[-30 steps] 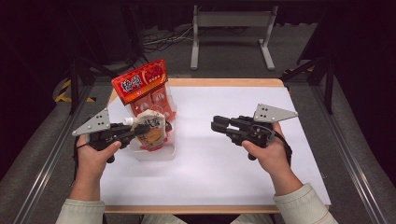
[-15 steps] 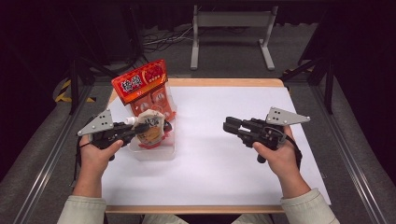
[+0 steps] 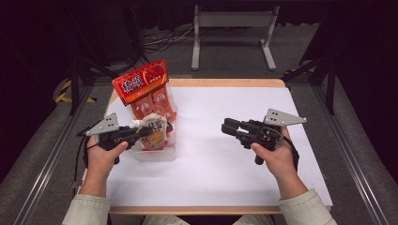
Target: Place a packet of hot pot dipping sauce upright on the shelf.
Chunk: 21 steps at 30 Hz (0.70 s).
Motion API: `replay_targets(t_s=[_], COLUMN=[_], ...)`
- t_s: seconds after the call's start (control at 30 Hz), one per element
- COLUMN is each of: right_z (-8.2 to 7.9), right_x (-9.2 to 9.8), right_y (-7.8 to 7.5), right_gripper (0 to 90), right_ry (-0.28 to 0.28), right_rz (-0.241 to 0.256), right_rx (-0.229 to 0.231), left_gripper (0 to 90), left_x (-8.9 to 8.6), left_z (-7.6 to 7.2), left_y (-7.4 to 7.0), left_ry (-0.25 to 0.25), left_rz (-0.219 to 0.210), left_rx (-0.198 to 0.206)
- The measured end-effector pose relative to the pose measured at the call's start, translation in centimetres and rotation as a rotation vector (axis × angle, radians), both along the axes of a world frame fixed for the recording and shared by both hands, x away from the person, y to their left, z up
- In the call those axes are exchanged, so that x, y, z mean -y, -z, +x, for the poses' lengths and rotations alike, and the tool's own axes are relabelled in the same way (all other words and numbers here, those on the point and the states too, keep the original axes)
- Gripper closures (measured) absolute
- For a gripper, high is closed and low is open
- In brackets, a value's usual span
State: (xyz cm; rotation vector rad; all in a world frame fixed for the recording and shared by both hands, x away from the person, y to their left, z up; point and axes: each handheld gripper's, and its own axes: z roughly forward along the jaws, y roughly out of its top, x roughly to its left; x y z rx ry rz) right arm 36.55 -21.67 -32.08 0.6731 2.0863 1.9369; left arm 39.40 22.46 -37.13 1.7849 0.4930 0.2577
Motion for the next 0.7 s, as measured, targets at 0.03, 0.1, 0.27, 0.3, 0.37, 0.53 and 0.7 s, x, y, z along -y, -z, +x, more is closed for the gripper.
replay_targets(t_s=[0.03, 0.1, 0.27, 0.3, 0.37, 0.53, 0.7], right_z=[0.0, 0.1, 0.4, 0.4, 0.5, 0.7, 0.8], right_x=[-0.1, -0.1, 0.0, 0.0, 0.1, 0.4, 0.4], right_y=[0.1, 0.3, 0.5, 0.6, 0.6, 0.9, 1.2], right_gripper=[71.0, 70.7, 66.8, 66.0, 64.9, 62.1, 60.3], right_ry=[-0.001, 0.001, 0.018, 0.028, 0.038, 0.056, 0.081], right_rz=[0.001, -0.001, -0.007, -0.017, -0.019, -0.019, -0.058], right_rx=[-0.004, -0.006, -0.002, 0.005, 0.007, 0.006, 0.023], left_gripper=[88.4, 88.4, 88.3, 88.1, 88.1, 87.9, 87.7], left_x=[0.0, 0.1, 0.2, 0.2, 0.2, 0.3, 0.4], left_z=[0.0, 0.1, 0.1, 0.1, 0.2, 0.2, 0.2], left_y=[0.1, 0.3, 0.8, 0.9, 1.1, 1.4, 1.7], left_ry=[-0.002, 0.001, 0.003, 0.002, -0.001, -0.001, 0.000], left_rz=[0.006, 0.009, 0.009, 0.015, 0.022, 0.030, 0.040], left_rx=[-0.001, -0.006, -0.036, -0.037, -0.043, -0.055, -0.074])
